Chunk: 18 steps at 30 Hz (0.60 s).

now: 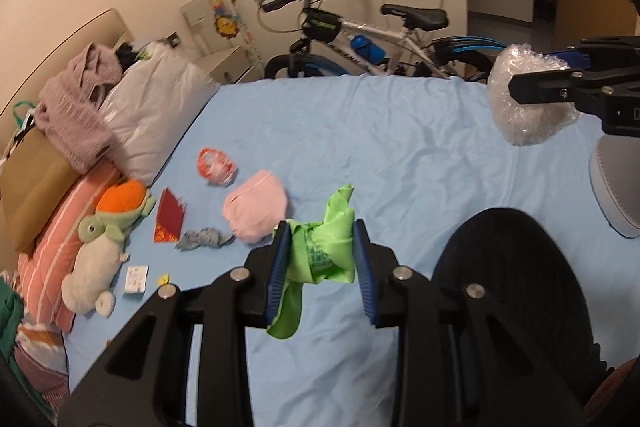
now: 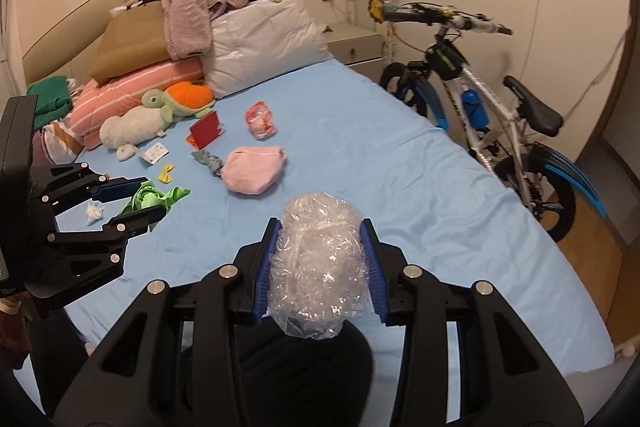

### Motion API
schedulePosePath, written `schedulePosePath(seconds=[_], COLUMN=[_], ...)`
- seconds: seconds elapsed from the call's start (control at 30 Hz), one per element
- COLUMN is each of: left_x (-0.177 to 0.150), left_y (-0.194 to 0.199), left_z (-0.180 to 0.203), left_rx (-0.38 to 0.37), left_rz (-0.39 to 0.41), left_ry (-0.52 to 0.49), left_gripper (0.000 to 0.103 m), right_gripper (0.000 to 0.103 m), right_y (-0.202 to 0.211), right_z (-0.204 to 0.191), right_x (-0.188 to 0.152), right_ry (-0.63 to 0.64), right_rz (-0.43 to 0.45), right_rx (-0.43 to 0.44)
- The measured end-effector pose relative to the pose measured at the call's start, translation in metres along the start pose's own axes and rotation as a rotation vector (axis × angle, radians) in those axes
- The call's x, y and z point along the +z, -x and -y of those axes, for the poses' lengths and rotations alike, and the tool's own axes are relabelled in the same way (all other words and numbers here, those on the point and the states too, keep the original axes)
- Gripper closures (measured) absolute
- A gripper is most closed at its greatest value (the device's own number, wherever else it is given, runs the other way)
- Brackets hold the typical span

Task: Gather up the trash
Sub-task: 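Carry the green cloth and plastic wrap with both tools to the grey bin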

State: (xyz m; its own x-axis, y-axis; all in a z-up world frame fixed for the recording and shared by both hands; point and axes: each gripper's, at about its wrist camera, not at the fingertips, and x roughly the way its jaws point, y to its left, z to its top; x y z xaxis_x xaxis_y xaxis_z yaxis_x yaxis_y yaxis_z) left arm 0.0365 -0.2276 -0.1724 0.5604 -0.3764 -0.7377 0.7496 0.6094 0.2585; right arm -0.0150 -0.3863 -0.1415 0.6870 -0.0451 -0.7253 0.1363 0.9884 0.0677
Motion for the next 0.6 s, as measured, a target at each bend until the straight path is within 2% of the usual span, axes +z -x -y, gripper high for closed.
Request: schedulePosePath(seconds=[0.17, 0.37, 0.6], left_x=[0.057, 0.115, 0.168], left_y=[0.013, 0.043, 0.075], left_z=[0.058, 0.141, 0.238], left_rx=[-0.105, -0.251, -0.418], left_rz=[0.076, 0.180, 0.262], left_ry=[-0.144, -0.303, -0.441], left_gripper=[0.071, 0.071, 0.071], right_gripper=[0.065, 0.065, 0.065], right_y=[0.069, 0.165, 0.260], right_z=[0.066, 0.138, 0.186], right_x=[-0.017, -0.051, -0.096], right_ry=[-0.121, -0.286, -0.412], right_rz=[0.030, 0.091, 0.136], right_rx=[-0.121, -0.333, -0.577])
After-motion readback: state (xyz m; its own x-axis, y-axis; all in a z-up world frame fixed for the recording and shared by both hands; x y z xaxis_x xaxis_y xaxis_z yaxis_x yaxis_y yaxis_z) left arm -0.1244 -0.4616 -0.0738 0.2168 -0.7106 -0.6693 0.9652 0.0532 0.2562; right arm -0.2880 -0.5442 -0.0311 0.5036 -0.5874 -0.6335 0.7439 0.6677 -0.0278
